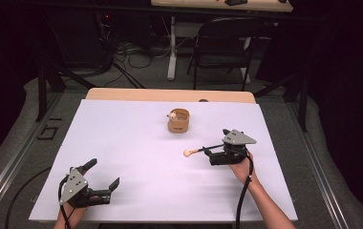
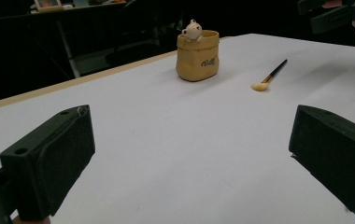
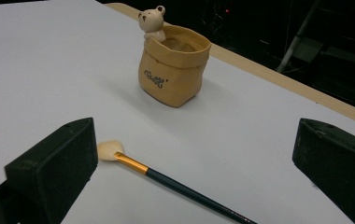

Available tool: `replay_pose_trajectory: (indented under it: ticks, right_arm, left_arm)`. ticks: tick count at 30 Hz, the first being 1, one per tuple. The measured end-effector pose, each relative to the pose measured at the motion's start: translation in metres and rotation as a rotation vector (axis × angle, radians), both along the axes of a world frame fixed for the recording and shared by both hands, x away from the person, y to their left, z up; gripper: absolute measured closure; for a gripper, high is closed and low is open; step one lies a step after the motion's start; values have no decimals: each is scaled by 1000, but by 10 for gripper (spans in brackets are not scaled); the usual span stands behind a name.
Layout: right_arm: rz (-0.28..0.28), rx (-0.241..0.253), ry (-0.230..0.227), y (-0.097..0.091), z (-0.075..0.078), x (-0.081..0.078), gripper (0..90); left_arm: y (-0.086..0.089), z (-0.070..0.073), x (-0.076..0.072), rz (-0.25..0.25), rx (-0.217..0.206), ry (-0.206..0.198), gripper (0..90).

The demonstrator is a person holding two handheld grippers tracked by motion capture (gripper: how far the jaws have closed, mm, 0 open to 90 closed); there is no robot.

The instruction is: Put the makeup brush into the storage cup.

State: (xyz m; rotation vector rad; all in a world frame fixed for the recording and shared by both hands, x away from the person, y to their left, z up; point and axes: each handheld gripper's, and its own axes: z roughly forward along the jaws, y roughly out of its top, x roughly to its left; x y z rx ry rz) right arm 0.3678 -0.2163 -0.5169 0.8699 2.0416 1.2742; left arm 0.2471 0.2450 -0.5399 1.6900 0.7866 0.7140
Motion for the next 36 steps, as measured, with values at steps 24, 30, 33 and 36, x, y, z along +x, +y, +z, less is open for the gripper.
replay_pose_trajectory:
  ticks: [24, 30, 33, 36]
  right_arm:
    - [26, -47, 22, 0, -4, 13, 0]
    - [34, -54, 46, 0, 3, 20, 0]
    - [41, -67, 64, 0, 7, 25, 0]
    - [44, -75, 66, 1, 9, 26, 0]
  left_arm:
    - [0, 0, 0, -4, 2, -1, 1]
    - [0, 0, 0, -3, 0, -1, 2]
    - [0, 0, 0, -3, -1, 0, 2]
    - [1, 0, 0, -4, 0, -1, 1]
